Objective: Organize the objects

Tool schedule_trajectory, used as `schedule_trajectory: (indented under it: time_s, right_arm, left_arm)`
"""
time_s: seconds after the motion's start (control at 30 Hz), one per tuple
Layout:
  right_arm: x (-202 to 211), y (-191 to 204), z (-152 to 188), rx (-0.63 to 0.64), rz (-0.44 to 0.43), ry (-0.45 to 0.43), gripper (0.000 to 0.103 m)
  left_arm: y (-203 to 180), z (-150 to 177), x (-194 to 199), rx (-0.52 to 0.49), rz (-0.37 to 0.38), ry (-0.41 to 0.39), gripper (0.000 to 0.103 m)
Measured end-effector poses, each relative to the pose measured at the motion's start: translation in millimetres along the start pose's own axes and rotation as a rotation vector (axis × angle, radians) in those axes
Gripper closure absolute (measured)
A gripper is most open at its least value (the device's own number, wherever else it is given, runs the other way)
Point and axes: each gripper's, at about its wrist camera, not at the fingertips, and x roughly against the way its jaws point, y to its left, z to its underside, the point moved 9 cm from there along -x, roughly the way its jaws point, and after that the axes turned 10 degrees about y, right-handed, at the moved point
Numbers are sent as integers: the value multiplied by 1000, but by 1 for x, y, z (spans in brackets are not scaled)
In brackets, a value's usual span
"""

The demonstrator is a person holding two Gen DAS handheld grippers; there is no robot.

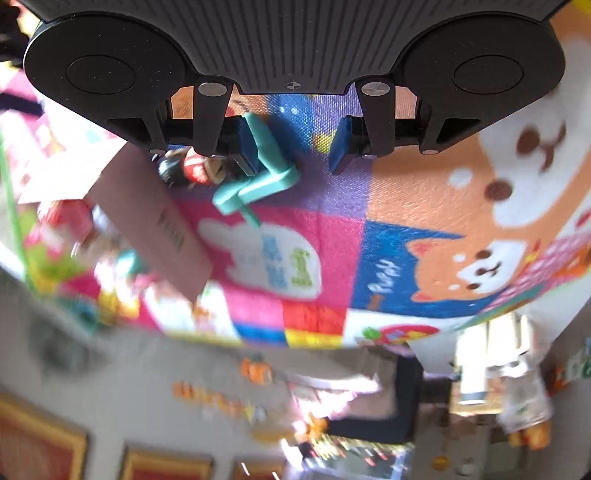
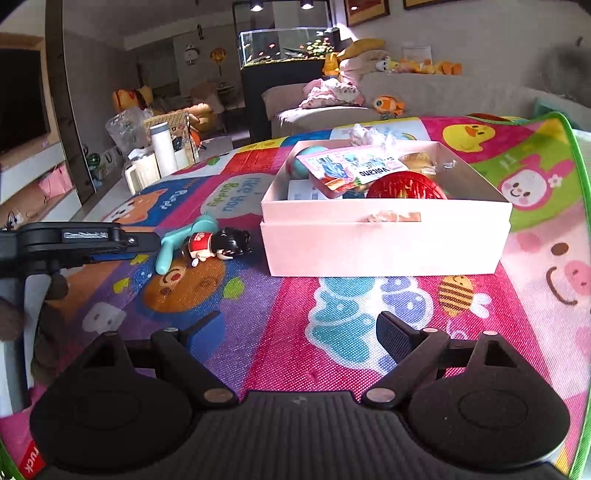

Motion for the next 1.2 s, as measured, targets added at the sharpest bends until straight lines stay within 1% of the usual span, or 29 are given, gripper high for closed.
schedule_trajectory:
  time_s: [0.03,0.07,0.17,0.23,0.27,0.33,0.37,0.47,0.57,0.63,0.7,0.77,0.8,0.87,0.93,1.0,1.1,1.13,1.17,1.2]
  right_arm:
    - [1,-2,1,-7,-6,-2,13]
    - [0,-5,1,-15,-10,0,13]
    - [-2,-6,0,-30,-23,-2,12]
    - [-1,-6,0,-36,-31,-4,11]
    - [-2,-6,-1,-38,-32,-5,10]
    - [-1,-6,-1,-41,-32,-6,10]
    - [-1,-6,-1,-41,-32,-7,10]
    - [-1,-4,-1,-30,-26,-9,10]
    - [-2,8,-2,43,2,-8,11]
    - [-1,24,-6,136,27,-21,23]
    - [0,43,-15,222,41,-43,29]
    - [-2,63,-26,287,45,-65,31]
    - [-6,73,-32,314,42,-67,32]
    - [-18,93,-43,363,38,-54,36]
    - [-39,108,-51,403,71,-30,41]
    - [-60,116,-57,431,129,-14,45]
    - [-91,114,-64,451,201,19,46]
    - [-96,113,-65,466,240,11,49]
    - [-99,114,-64,485,255,12,50]
    - [-99,114,-64,488,243,19,50]
  left_arm:
    - [-4,-3,-6,-38,-5,30,55]
    - [-8,-7,-11,-78,-29,49,56]
    - [-18,-13,-25,-200,-88,83,57]
    - [-23,-15,-29,-237,-89,79,63]
    - [-23,-15,-30,-237,-86,79,63]
    - [-19,-15,-29,-217,-90,81,67]
    - [-15,-13,-26,-203,-104,78,67]
    - [5,-5,-12,-152,-179,61,68]
    - [32,13,8,-69,-183,32,67]
    - [48,22,21,-20,-190,5,67]
    - [59,29,30,9,-163,-35,67]
    - [65,33,35,35,-124,-69,67]
    - [67,32,36,54,-108,-72,68]
    - [70,31,36,79,-87,-77,68]
    - [72,31,37,91,-73,-81,68]
    - [73,31,37,107,-56,-85,68]
    - [76,31,37,137,-23,-91,68]
    - [77,31,37,147,-14,-93,68]
    - [78,31,37,154,-7,-93,68]
    - [78,32,38,156,-5,-93,68]
